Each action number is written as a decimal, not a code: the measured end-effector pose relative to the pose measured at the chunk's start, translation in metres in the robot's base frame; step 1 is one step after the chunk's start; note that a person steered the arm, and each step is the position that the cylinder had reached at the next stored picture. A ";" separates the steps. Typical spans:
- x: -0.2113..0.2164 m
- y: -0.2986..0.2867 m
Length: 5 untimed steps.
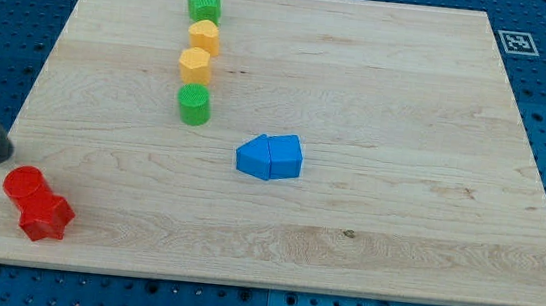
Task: Move the red star to the blue triangle
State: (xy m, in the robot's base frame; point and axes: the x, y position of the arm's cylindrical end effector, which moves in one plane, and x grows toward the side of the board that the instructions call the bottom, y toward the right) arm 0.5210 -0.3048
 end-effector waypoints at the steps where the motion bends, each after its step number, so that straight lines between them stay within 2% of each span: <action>1: 0.021 0.000; 2: 0.039 0.000; 5: 0.041 0.018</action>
State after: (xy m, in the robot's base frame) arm 0.5618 -0.2865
